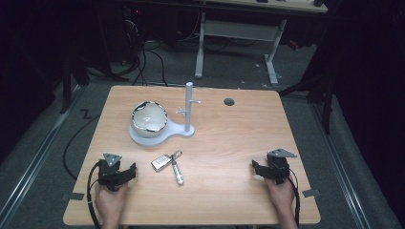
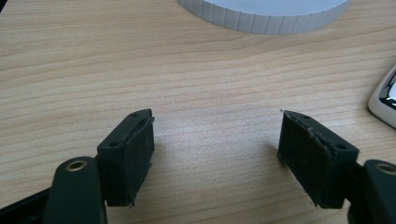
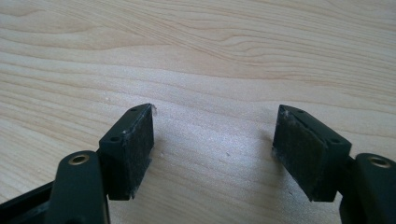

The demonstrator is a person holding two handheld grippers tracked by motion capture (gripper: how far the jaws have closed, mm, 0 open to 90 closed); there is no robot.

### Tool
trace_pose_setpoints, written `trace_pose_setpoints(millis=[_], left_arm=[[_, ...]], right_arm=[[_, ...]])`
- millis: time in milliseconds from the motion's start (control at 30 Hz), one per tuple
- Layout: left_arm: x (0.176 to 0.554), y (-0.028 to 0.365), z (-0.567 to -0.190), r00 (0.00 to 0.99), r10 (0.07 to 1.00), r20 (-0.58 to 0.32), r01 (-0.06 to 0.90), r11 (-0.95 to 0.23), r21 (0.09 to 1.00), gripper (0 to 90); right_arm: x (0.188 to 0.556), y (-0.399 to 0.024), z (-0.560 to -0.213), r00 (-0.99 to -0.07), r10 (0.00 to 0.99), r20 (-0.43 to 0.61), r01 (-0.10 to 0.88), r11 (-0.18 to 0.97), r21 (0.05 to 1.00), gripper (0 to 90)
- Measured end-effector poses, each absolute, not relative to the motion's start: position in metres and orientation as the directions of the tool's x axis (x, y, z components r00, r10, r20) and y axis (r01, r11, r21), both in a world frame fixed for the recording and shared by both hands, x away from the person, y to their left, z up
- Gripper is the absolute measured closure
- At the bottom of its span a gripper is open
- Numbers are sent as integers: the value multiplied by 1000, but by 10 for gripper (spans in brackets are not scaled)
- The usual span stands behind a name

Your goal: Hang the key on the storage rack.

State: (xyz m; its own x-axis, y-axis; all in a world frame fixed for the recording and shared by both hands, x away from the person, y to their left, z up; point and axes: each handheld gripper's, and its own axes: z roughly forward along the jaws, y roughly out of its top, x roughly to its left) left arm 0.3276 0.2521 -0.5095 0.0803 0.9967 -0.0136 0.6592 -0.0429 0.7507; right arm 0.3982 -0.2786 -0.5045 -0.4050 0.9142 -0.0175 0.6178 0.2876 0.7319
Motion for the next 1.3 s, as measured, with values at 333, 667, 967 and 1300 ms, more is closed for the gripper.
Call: trace_pose_setpoints(millis=[333,667,967,1300], left_arm=[[327,251,-510,77,997,-12,659,-42,751,268],[326,250,-510,76,997,-13,660,-41,750,271],[326,250,-510,92,996,-14,658,-50,751,275],[324,247,-509,109,994,-9,653,-65,755,328]], right_arm=[[398,-279,-505,-405,914,-17,618,287,732,291],[398,-279,-505,-405,914,-17,618,287,732,292],[398,-278,-504,-404,915,-17,618,286,732,292],[399,-278,-504,-404,915,-17,618,286,732,292]])
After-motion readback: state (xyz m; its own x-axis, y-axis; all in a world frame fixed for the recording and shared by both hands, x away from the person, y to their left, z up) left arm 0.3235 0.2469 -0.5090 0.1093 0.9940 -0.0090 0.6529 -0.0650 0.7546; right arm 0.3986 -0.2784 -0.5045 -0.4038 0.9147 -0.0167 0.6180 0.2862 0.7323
